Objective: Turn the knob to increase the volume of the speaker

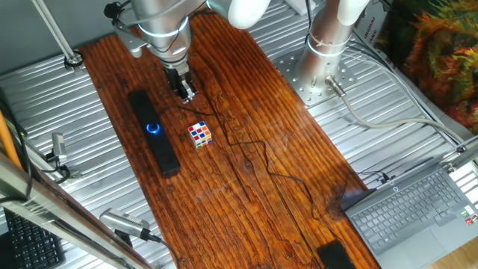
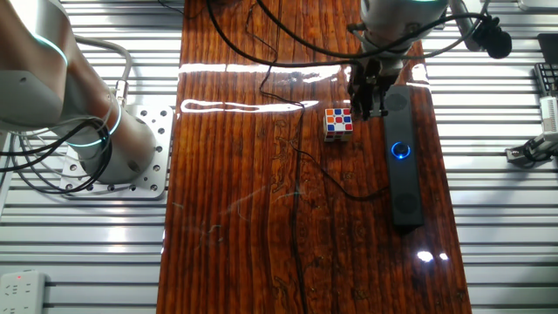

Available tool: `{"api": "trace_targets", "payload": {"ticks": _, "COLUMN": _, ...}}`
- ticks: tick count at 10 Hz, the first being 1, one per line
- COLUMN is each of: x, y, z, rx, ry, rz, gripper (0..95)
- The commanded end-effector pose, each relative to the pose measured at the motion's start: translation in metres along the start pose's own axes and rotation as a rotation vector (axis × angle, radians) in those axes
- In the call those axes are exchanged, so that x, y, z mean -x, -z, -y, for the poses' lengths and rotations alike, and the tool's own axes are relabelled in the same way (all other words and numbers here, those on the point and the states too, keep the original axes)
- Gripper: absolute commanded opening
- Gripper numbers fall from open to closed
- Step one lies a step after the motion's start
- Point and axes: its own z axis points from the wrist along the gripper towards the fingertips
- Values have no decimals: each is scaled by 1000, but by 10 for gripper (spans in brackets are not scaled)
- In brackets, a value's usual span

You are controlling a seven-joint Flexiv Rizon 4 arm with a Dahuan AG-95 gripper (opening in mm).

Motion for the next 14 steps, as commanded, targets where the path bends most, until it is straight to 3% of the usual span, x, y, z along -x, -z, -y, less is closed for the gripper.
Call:
{"api": "trace_targets", "payload": {"ticks": 1, "x": 1, "y": 1, "z": -1, "rx": 0, "ry": -5, "rz": 0, "gripper": 0}}
{"api": "trace_targets", "payload": {"ticks": 10, "x": 0, "y": 5, "z": -2, "rx": 1, "ry": -26, "rz": 13, "gripper": 0}}
{"api": "trace_targets", "payload": {"ticks": 13, "x": 0, "y": 7, "z": -2, "rx": -14, "ry": -1, "rz": 56, "gripper": 0}}
{"api": "trace_targets", "payload": {"ticks": 14, "x": 1, "y": 8, "z": 0, "rx": -20, "ry": 17, "rz": 95, "gripper": 0}}
